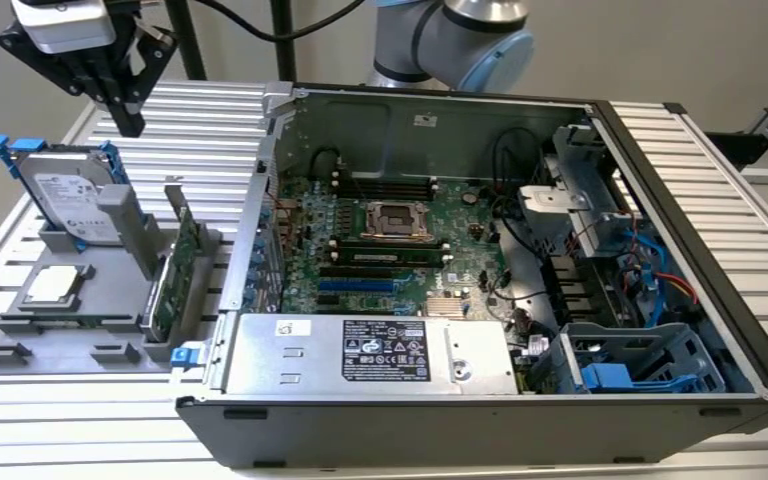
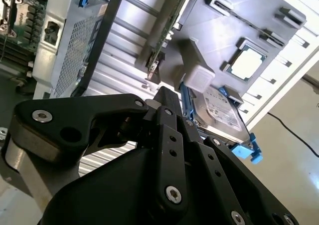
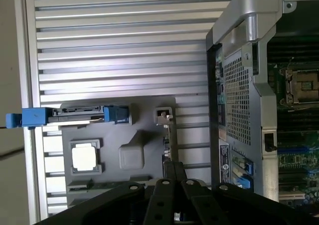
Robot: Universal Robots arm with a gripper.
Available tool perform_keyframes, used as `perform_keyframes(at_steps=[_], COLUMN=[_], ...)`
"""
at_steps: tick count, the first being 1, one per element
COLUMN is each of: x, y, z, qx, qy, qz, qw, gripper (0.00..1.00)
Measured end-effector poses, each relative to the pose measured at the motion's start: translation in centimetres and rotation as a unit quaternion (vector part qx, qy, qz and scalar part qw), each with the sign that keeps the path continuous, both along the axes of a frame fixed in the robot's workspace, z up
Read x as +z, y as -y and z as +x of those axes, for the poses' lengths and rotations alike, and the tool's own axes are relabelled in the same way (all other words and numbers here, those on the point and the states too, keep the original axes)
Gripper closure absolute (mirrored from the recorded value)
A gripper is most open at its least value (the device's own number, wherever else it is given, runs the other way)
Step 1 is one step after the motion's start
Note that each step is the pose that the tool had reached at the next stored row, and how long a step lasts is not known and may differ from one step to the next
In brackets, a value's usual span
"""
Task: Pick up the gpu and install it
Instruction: 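Reach for the gpu, then pick up the gpu and move the gpu toward the slot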
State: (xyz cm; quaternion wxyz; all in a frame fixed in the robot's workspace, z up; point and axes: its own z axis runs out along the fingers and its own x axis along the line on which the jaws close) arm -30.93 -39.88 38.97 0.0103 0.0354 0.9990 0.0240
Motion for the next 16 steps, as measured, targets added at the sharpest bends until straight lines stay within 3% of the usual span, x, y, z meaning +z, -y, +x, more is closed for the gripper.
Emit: perform_keyframes(at_steps=[5,16], x=[-0.02,-0.01], y=[0.00,0.00], z=[-0.56,-0.63], qx=[0.000,0.000], qy=[0.0000,0.0000], qz=[0.0001,0.0000], qw=[1.0000,1.0000], gripper=[1.00,1.00])
